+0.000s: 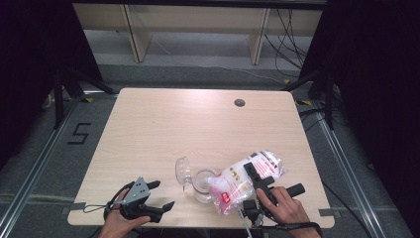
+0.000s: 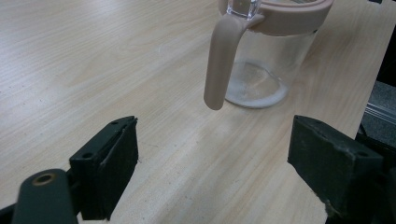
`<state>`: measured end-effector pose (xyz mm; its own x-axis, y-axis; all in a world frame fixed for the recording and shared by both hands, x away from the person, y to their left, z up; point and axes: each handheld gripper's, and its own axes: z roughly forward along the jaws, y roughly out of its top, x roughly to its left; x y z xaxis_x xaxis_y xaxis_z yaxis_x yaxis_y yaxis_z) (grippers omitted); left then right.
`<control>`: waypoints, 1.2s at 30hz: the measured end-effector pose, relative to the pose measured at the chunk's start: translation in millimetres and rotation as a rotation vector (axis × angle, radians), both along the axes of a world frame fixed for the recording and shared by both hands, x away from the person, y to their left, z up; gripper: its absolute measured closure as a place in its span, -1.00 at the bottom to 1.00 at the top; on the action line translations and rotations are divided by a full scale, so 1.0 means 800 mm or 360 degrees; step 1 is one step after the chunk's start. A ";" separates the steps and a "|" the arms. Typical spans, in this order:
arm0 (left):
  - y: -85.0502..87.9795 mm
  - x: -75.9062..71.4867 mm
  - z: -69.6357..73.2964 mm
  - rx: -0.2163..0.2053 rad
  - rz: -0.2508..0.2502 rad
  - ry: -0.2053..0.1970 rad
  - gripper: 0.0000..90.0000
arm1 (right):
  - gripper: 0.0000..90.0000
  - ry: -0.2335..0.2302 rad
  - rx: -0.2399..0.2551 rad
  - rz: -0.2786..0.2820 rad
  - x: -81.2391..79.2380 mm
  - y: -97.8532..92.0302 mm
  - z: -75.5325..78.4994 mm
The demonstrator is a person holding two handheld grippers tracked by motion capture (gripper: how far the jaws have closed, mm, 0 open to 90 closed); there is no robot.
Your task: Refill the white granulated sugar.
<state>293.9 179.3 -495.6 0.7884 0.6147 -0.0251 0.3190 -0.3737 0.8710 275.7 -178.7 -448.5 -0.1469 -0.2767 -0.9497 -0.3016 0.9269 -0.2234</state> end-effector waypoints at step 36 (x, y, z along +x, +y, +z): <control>-0.004 -0.002 -0.003 -0.0045 0.0033 0.0043 -0.65 | 0.10 -0.0029 -0.0035 0.0059 0.007 0.011 0.002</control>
<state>292.2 176.4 -497.7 0.7741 0.6299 -0.0636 0.3499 -0.3420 0.8721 281.0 -170.2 -446.8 -0.1188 -0.3022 -0.9458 -0.3312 0.9101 -0.2492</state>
